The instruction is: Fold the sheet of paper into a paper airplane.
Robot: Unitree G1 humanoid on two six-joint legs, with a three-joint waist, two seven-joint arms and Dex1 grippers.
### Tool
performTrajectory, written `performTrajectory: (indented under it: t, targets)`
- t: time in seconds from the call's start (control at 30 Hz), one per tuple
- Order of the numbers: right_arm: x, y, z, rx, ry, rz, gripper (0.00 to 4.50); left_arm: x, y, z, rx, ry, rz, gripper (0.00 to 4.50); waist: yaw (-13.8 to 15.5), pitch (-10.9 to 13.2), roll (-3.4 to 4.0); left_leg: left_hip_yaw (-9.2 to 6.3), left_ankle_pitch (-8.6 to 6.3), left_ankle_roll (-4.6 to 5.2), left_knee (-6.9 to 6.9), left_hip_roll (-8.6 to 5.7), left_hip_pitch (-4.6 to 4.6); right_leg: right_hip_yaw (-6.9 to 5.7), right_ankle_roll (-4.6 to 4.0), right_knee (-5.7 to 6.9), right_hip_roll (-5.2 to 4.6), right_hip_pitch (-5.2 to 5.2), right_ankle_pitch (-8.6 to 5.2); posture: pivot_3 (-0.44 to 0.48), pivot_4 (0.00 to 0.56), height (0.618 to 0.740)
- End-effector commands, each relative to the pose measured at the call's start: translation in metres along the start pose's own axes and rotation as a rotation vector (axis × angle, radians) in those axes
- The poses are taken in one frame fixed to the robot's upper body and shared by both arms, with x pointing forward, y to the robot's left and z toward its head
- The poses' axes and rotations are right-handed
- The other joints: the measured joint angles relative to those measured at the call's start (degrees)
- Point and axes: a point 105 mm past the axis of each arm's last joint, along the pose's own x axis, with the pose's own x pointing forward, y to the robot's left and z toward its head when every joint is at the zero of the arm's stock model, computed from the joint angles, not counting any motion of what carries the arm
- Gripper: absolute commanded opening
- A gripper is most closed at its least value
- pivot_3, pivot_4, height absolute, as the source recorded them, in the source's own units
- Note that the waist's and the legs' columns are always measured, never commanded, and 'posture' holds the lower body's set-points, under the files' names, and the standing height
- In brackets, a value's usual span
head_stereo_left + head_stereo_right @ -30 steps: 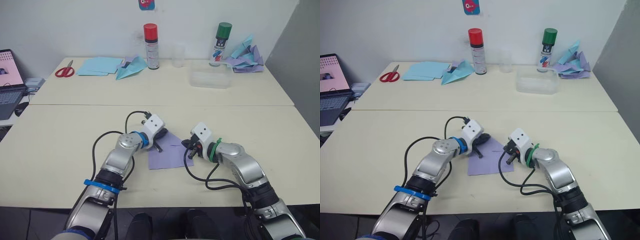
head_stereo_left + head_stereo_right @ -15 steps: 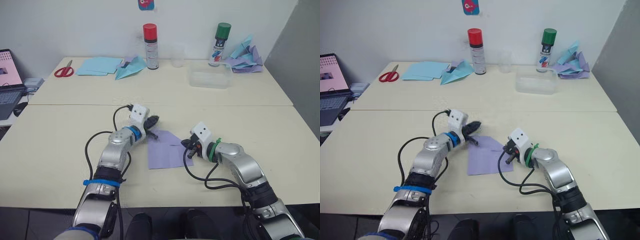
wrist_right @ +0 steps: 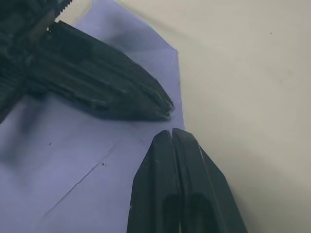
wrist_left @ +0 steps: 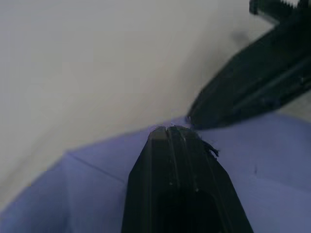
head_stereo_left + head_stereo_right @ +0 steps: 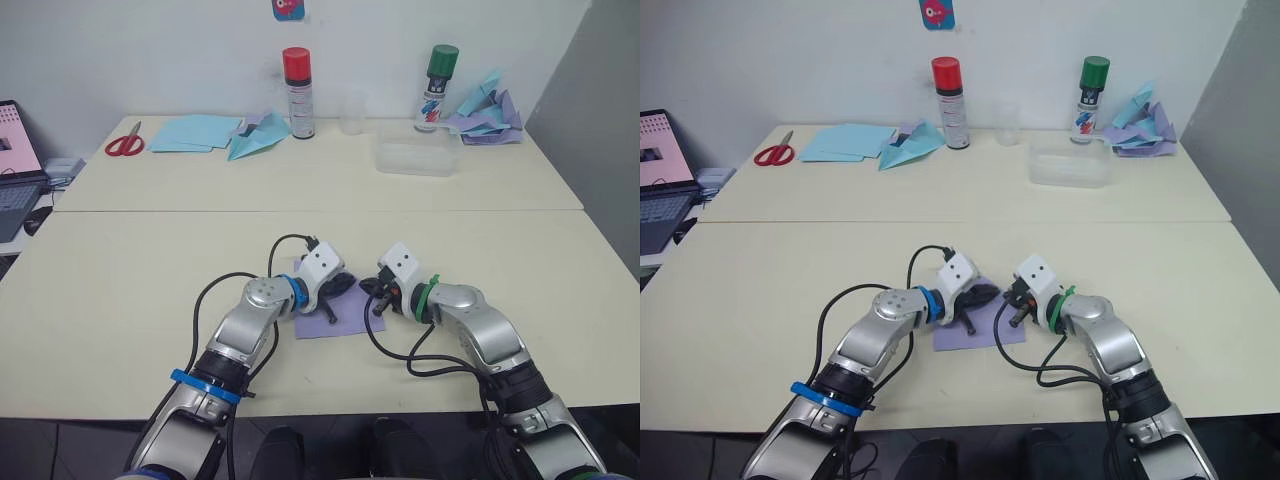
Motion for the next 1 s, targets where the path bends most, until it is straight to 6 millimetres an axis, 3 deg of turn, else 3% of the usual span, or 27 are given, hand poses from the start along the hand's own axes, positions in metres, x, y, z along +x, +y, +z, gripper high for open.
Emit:
performTrajectory:
  t: [0.03,0.17,0.27,0.4,0.47,0.67,0.77,0.83,1.0]
  targets:
    - [0.004,0.002,0.01,-0.03,-0.038,0.028,0.03,-0.003,0.007,-0.012,-0.016,0.049,0.021,0.0,0.0,0.0,0.0,0.02,0.0,0.0,0.0,0.0,0.0,0.02,0.0,0.0,0.0,0.0,0.0,0.0,0.15,0.74]
    - [0.011,0.001,0.02,-0.03,-0.075,0.032,0.03,-0.004,0.004,-0.022,-0.042,0.065,-0.003,0.0,0.0,0.0,0.0,0.1,0.0,0.0,0.0,-0.01,-0.02,0.11,0.01,-0.03,0.01,-0.02,0.0,0.0,0.15,0.74]
    - [0.019,0.003,0.009,-0.048,-0.013,0.05,0.03,-0.004,0.004,-0.019,-0.042,0.041,0.001,0.0,0.0,0.0,0.0,0.16,0.0,0.0,0.0,-0.01,-0.01,0.18,0.02,-0.03,0.0,-0.03,0.01,0.0,0.15,0.74]
    - [0.02,0.006,-0.003,-0.047,0.046,0.06,0.03,-0.01,0.021,0.001,-0.064,-0.071,0.091,0.0,0.0,0.0,0.0,0.17,0.0,0.0,0.0,-0.02,-0.01,0.22,0.02,-0.03,0.0,-0.03,0.01,0.0,0.15,0.74]
    - [0.021,0.006,-0.003,-0.042,0.042,0.059,0.03,-0.028,0.037,0.021,-0.17,-0.208,0.175,0.0,0.0,0.0,0.0,0.18,0.0,0.0,0.0,0.0,-0.01,0.24,0.03,-0.02,0.01,-0.04,0.02,0.0,0.15,0.74]
    - [0.022,0.007,-0.003,-0.037,0.039,0.063,0.0,-0.075,0.051,0.032,-0.381,-0.329,0.231,1.69,-0.2,0.0,0.0,0.17,-0.01,0.0,-0.01,0.04,-0.02,0.24,0.03,-0.02,0.03,-0.06,0.02,0.0,0.15,0.74]
    - [0.023,0.01,-0.001,-0.027,0.027,0.079,0.0,-0.096,0.042,0.015,-0.498,-0.286,0.214,2.63,-0.4,0.0,0.01,0.2,-0.01,-0.01,-0.02,0.03,0.0,0.31,0.03,-0.03,0.02,-0.06,0.02,0.0,0.15,0.74]
    - [0.024,0.012,0.001,-0.023,0.021,0.09,0.0,-0.098,0.029,0.004,-0.568,-0.252,0.165,3.27,-0.4,0.0,0.0,0.19,-0.01,-0.01,-0.03,0.03,0.0,0.3,0.03,-0.04,0.01,-0.06,0.01,0.0,0.15,0.74]
    - [0.026,0.015,0.001,-0.024,0.02,0.099,0.0,-0.087,0.029,-0.016,-0.582,-0.196,0.212,3.27,-0.1,0.0,-0.04,0.15,-0.01,-0.01,-0.02,-0.02,0.0,0.32,0.04,-0.03,0.01,-0.04,0.03,0.0,0.15,0.74]
